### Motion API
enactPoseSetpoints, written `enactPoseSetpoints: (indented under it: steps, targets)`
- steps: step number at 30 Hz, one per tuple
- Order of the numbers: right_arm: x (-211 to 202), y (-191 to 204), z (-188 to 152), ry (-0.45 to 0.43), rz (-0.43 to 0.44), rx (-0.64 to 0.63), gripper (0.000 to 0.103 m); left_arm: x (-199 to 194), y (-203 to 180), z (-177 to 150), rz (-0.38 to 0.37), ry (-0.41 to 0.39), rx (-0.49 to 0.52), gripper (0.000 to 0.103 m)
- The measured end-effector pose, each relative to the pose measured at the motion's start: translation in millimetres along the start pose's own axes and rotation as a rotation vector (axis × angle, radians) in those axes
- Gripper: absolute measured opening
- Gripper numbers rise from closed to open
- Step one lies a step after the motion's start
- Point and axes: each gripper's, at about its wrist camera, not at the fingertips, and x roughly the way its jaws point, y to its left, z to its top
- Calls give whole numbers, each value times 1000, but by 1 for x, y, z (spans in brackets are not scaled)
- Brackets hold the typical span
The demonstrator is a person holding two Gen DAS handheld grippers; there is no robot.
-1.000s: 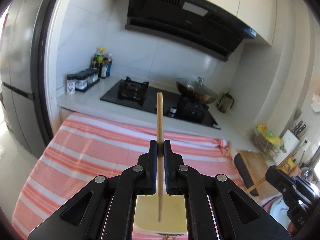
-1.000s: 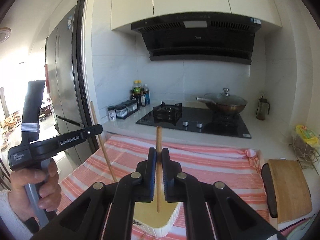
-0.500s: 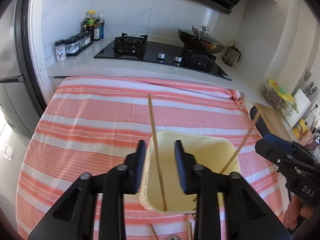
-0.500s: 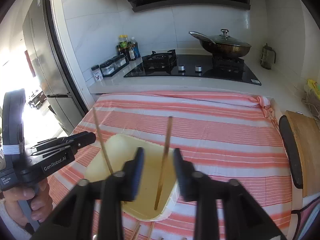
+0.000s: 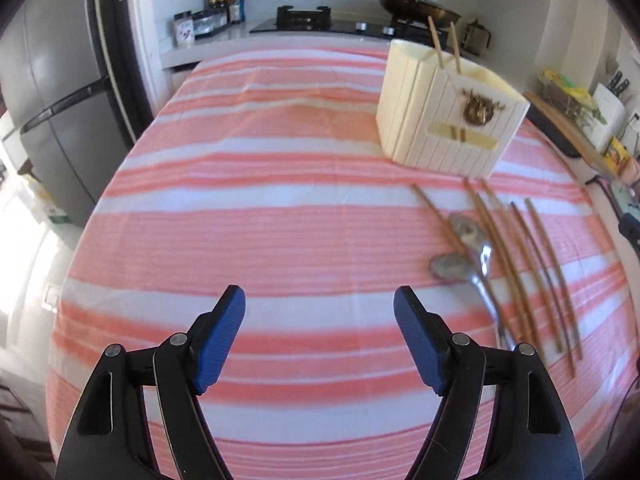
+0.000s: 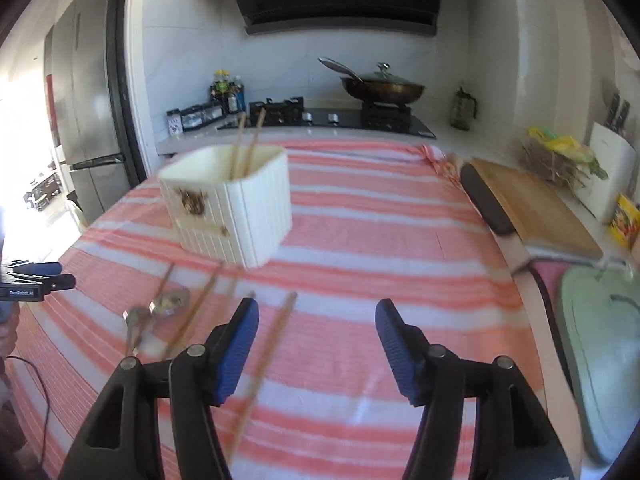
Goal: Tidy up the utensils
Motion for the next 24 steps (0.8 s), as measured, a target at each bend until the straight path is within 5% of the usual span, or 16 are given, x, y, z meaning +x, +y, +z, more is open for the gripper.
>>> enactPoseSetpoints:
  steps: [7,12,20,24]
  targets:
    - [15,-19,-64,134,-83,7,62,23,-1,-25,53,-10,-40,78]
    - [28,-25,-78,180,-90,21,62,36,0,-21,62,-11,-51,80]
    - [33,-24,-88,217,-81,29,63,45,-2,-22,136,7,-40,102]
    - [35,-26,-89,220,-76,46,66,45,3,-24,133,22,-79,103]
